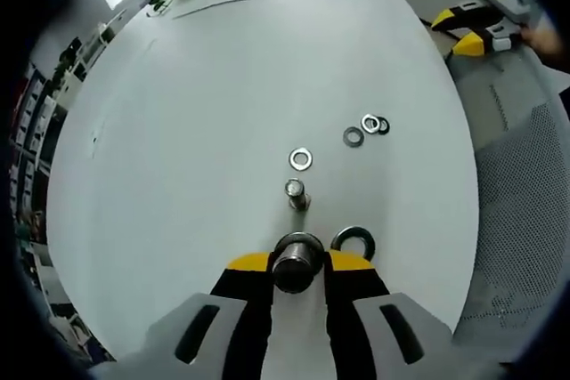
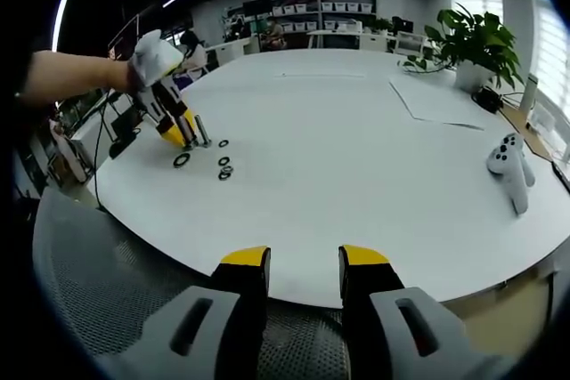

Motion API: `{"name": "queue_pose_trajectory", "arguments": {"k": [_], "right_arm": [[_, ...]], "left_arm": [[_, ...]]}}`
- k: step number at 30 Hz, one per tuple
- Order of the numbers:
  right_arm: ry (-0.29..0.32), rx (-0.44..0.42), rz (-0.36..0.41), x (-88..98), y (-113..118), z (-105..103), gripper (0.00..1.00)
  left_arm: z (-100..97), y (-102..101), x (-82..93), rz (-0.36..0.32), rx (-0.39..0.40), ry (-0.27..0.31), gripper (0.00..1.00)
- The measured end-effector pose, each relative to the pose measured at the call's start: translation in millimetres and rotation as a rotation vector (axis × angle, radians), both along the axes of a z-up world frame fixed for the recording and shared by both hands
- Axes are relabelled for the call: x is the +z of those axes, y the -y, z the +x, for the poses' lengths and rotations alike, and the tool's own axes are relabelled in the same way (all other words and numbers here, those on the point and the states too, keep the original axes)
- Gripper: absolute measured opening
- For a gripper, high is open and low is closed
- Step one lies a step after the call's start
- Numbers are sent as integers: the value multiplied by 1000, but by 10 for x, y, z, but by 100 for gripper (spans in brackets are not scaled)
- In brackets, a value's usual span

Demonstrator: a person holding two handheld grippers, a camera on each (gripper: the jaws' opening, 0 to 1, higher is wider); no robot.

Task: Place the washer onto the threaded stud by aligning its center hole with the stud, sliding it down to the base, and recovering from edge contact or off-axis alignment until the washer reaches the visible bottom stop.

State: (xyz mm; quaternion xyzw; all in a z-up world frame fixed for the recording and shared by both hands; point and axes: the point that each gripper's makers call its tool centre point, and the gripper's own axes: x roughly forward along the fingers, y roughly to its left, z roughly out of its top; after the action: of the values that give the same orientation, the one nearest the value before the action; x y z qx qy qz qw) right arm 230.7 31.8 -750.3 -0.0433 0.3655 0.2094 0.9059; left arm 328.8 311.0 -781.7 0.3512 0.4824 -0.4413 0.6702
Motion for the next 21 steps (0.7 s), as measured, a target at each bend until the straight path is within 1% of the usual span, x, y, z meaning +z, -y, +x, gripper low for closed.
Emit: {"name": "queue_pose_trajectory", "arguments": {"k": [1,2,5,6,10,15,21], "right_arm": [[0,0,0,-1,0,0,33],[0,1,0,-1,-1,-1,33],[-3,4,0,-2,-5,-4,33],[-2,5,1,-1,-7,-5,33],[-2,7,3,2,-13,-8,33],[-4,8,2,0,-16,-9,33],[-4,9,2,2,-18,-9,33]], "left_arm": [[-17,-22,1,4,7,-11,20],[-29,-40,10,10,-4,-13,20],[-34,-96,48,22,4,8,15],[-30,-117,64,18,4,20,16],[-88,-139,134,-14,39,30,20],[-173,-145,181,-46,76,43,22],[-285,-100,222,-108,134,34,28]]}}
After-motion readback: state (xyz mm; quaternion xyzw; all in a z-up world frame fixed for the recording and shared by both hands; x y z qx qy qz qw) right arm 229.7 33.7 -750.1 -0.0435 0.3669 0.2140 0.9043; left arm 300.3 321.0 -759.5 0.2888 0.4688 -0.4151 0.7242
